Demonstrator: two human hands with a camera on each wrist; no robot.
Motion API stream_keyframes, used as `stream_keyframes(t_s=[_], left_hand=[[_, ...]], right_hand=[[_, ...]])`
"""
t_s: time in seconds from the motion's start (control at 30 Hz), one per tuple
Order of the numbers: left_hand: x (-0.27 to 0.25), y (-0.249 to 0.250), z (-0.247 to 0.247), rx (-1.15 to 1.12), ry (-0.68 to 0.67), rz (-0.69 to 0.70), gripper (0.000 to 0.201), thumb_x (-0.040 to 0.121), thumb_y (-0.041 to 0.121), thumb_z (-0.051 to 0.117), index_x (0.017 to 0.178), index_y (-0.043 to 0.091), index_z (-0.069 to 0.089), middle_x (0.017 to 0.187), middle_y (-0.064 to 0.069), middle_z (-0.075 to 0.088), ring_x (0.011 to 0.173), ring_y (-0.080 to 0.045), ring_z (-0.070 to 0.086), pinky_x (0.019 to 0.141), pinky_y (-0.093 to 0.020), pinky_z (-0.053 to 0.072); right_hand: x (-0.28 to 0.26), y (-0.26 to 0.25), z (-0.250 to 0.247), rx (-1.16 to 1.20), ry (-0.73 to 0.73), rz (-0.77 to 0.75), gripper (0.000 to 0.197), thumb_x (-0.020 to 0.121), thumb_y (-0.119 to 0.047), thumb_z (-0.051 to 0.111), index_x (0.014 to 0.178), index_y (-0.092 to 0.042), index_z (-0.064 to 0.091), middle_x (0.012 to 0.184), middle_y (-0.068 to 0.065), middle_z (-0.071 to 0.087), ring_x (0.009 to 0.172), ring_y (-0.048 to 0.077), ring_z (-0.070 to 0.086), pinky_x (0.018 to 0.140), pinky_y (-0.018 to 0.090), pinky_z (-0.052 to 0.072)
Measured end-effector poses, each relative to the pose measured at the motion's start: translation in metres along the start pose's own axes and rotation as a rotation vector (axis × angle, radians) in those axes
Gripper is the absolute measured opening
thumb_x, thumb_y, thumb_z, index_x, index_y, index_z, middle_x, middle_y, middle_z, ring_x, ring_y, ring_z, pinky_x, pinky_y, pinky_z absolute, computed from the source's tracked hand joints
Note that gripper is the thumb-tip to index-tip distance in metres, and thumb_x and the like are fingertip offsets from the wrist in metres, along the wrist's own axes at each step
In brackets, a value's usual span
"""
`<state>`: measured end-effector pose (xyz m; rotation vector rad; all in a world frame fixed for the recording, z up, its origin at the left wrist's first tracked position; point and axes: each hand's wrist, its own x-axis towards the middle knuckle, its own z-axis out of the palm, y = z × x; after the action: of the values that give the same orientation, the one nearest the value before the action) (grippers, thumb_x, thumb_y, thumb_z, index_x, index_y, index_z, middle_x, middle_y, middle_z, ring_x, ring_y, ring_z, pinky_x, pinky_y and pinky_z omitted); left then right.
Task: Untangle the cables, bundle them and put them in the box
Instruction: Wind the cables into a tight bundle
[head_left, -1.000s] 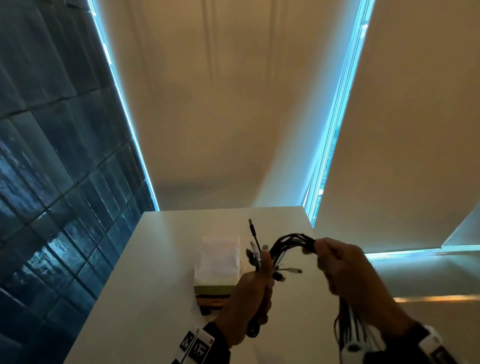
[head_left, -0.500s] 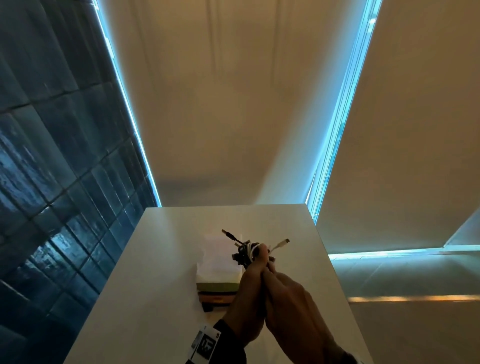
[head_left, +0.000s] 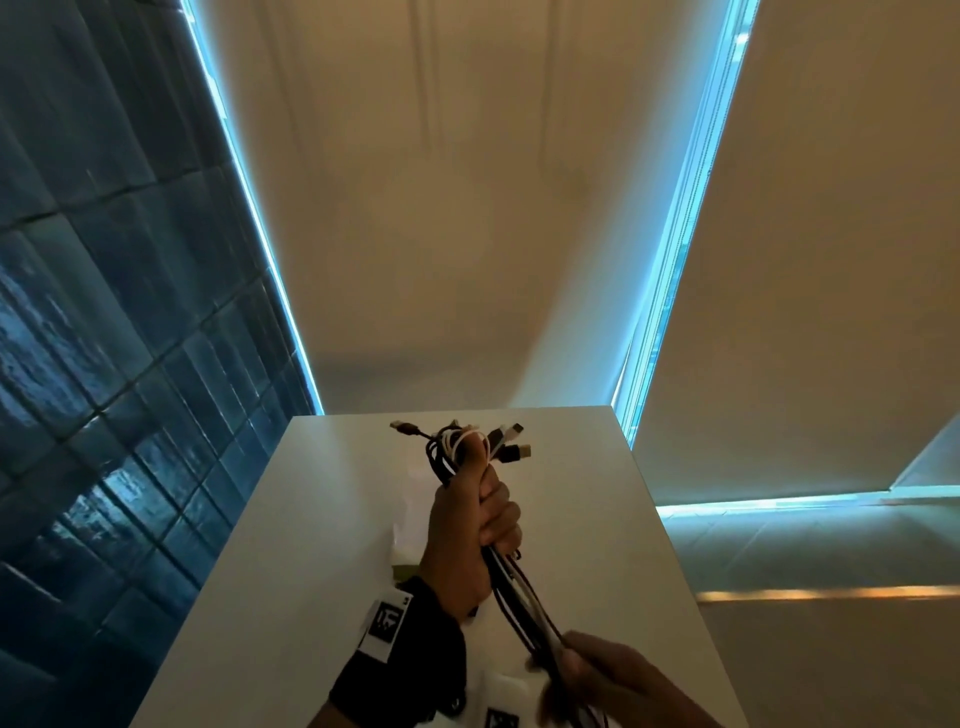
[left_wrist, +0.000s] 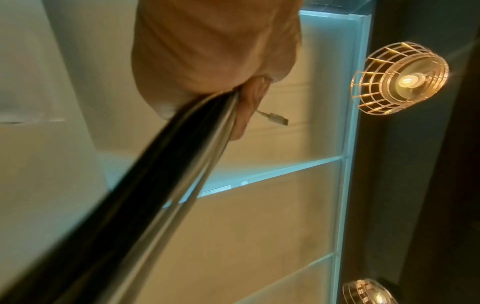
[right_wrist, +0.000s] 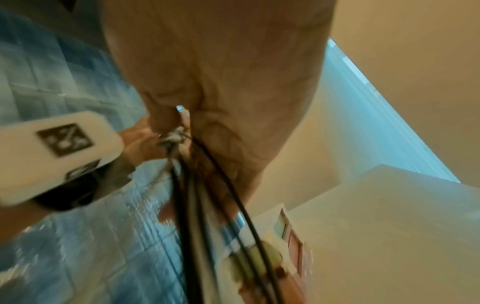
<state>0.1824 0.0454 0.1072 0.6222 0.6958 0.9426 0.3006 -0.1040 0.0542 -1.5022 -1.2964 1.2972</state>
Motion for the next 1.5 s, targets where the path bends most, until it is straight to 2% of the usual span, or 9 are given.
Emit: stream_keyframes(t_s=[0.1,0.23,0.4,0.57,0.7,0.83,0.93,1.3,1.5], left_hand=[[-0.007,-0.005,0.011,0.017,-0.023,0.071,0.051,0.08,0.056,0.057,0.053,0.019,0.034,0.04,0.004,0.025,0.03,-0.008,0.021,0.035,-0.016,0.021],[-0.009,-0.012,0.022,0.075,0.034,0.122,0.049,0.079,0.052,0.061,0.051,0.019,0.038,0.046,0.002,0.029,0.036,-0.01,0.028,0.04,-0.022,0.031],[-0.006,0.008,0.017,0.082,-0.049,-0.023,0.038,0.078,0.046,0.065,0.065,0.013,0.051,0.056,-0.004,0.043,0.05,-0.018,0.047,0.054,-0.03,0.048],[-0.007,0.017,0.017,0.018,-0.072,-0.219,0.038,0.095,0.038,0.055,0.059,0.024,0.053,0.053,0.004,0.031,0.043,-0.011,0.036,0.05,-0.025,0.039],[-0.007,0.024,0.013,0.019,-0.089,-0.231,0.047,0.098,0.033,0.048,0.052,0.028,0.052,0.047,0.008,0.02,0.035,-0.006,0.022,0.037,-0.018,0.023],[-0.013,0.028,0.006,0.159,-0.144,-0.303,0.048,0.09,0.044,0.057,0.051,0.024,0.039,0.048,0.007,0.019,0.035,-0.006,0.019,0.036,-0.019,0.018],[-0.02,0.028,0.0,0.214,-0.173,-0.359,0.047,0.081,0.045,0.063,0.052,0.022,0.033,0.046,0.007,0.021,0.036,-0.007,0.018,0.043,-0.023,0.011],[-0.045,0.021,0.004,0.595,-0.357,-0.394,0.028,0.09,0.033,0.066,0.069,0.02,0.053,0.061,0.002,0.022,0.05,-0.011,0.018,0.046,-0.024,0.018],[-0.045,0.01,0.009,0.849,-0.415,-0.334,0.045,0.072,0.043,0.082,0.108,0.017,0.07,0.09,-0.004,0.062,0.081,-0.022,0.054,0.074,-0.029,0.042]], right_hand=[[0.012,-0.004,-0.011,0.166,-0.166,0.055,0.026,0.104,-0.017,0.033,0.114,-0.015,0.057,0.1,-0.003,0.069,0.096,0.008,0.064,0.08,0.015,0.048],[0.033,-0.04,-0.004,0.248,-0.09,0.058,0.055,0.096,-0.046,0.034,0.088,0.0,0.062,0.059,0.004,0.056,0.05,0.019,0.05,0.05,0.026,0.04],[0.035,-0.034,0.006,0.471,-0.035,0.031,0.061,0.093,-0.057,0.038,0.076,-0.005,0.065,0.053,0.001,0.027,0.044,0.012,0.018,0.045,0.023,0.016],[0.032,-0.015,0.01,0.567,-0.177,0.202,0.057,0.089,-0.052,0.053,0.093,0.006,0.053,0.05,0.003,0.04,0.04,0.013,0.032,0.043,0.022,0.03],[0.014,0.018,0.004,0.392,-0.168,0.192,0.077,0.046,-0.075,0.078,0.077,-0.006,0.061,0.052,-0.002,0.06,0.047,0.007,0.055,0.054,0.017,0.042],[0.006,-0.002,-0.029,0.553,-0.289,0.166,0.051,0.07,-0.045,0.079,0.068,0.001,0.058,0.047,-0.003,0.053,0.038,-0.006,0.045,0.054,0.017,0.038],[0.004,-0.015,-0.06,0.239,-0.389,0.246,0.05,0.09,-0.059,0.05,0.068,-0.015,0.059,0.055,0.0,0.036,0.043,0.009,0.031,0.047,0.026,0.023],[0.035,-0.084,-0.111,-0.136,-0.147,-0.082,0.054,0.077,-0.063,0.058,0.064,-0.011,0.061,0.051,-0.001,0.028,0.043,0.011,0.02,0.043,0.021,0.019],[0.051,-0.11,-0.101,-0.301,-0.165,-0.149,0.043,0.093,-0.04,0.051,0.065,-0.01,0.061,0.051,-0.009,0.037,0.044,0.008,0.026,0.043,0.02,0.024]])
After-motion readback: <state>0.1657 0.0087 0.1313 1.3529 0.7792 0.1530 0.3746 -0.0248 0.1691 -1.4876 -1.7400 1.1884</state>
